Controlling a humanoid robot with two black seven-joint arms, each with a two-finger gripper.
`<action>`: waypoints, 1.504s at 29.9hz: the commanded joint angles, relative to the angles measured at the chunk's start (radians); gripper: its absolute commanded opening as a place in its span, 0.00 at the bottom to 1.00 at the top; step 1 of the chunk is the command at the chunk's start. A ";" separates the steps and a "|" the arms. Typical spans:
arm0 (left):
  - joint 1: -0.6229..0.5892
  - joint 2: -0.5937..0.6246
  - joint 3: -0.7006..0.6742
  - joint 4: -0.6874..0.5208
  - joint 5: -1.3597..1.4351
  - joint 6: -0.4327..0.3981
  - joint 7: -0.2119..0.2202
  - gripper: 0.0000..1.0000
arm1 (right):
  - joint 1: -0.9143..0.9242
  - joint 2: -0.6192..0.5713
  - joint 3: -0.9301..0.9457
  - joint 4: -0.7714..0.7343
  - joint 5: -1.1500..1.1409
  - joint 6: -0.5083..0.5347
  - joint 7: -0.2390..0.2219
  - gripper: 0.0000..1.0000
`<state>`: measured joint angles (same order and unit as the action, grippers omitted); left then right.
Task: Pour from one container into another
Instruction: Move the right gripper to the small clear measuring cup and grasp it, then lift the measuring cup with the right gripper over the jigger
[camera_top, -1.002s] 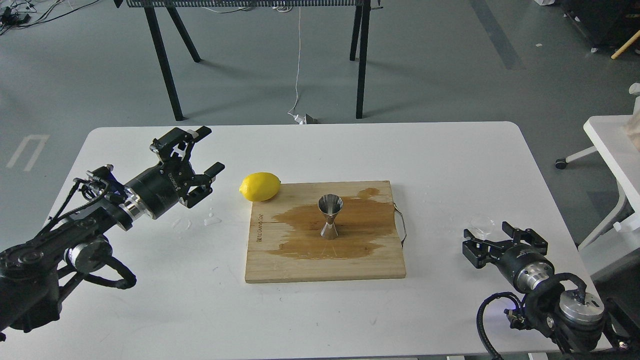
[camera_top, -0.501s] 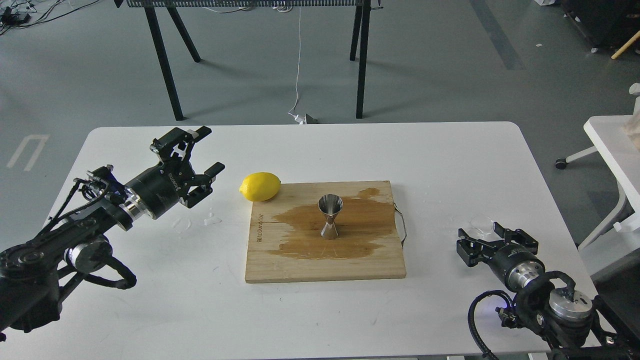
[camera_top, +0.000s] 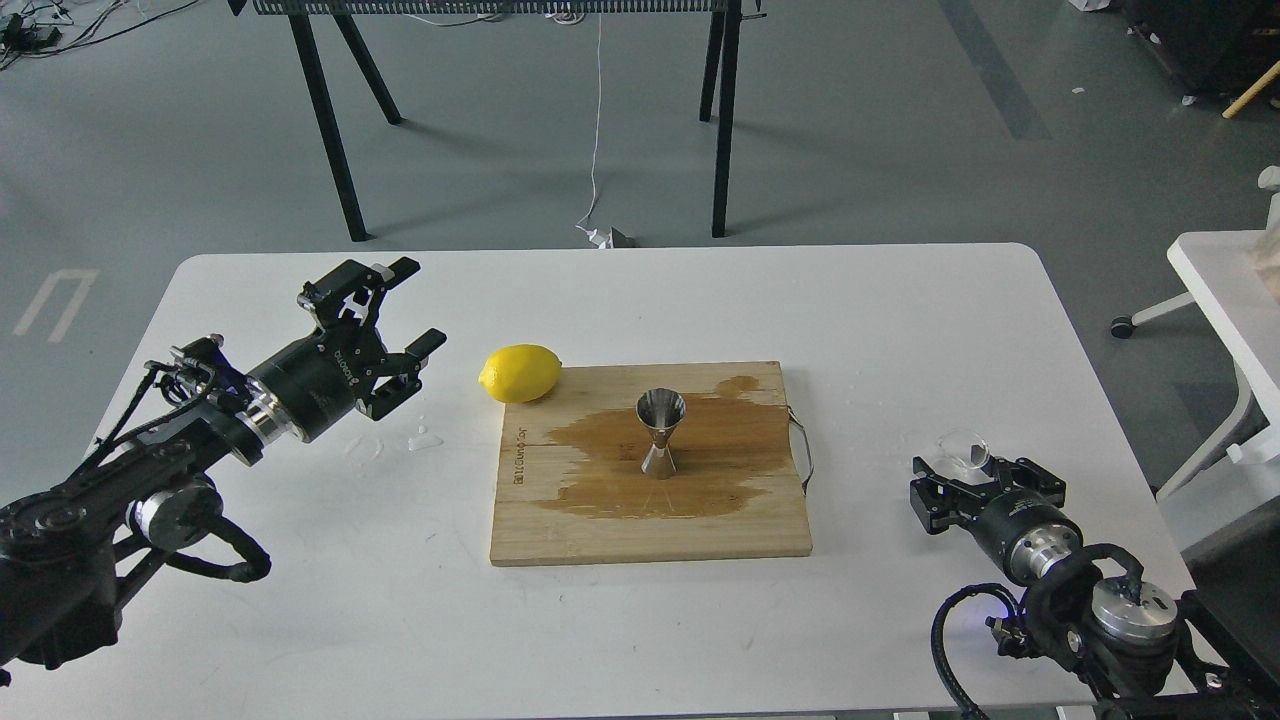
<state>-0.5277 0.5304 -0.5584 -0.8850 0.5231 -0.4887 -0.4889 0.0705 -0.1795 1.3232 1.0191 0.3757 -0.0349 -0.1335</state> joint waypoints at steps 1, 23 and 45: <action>0.000 0.000 -0.001 0.000 0.000 0.000 0.000 0.93 | 0.000 -0.002 -0.001 0.002 0.000 0.003 0.000 0.66; 0.000 0.000 -0.003 0.020 0.000 0.000 0.000 0.93 | -0.009 -0.002 -0.005 0.003 -0.001 0.066 0.009 0.45; -0.001 0.002 -0.003 0.020 0.000 0.000 0.000 0.93 | -0.029 -0.026 -0.013 0.251 -0.210 0.081 0.029 0.44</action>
<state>-0.5278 0.5314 -0.5615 -0.8651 0.5231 -0.4887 -0.4885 0.0370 -0.2041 1.3069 1.2093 0.2417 0.0504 -0.1089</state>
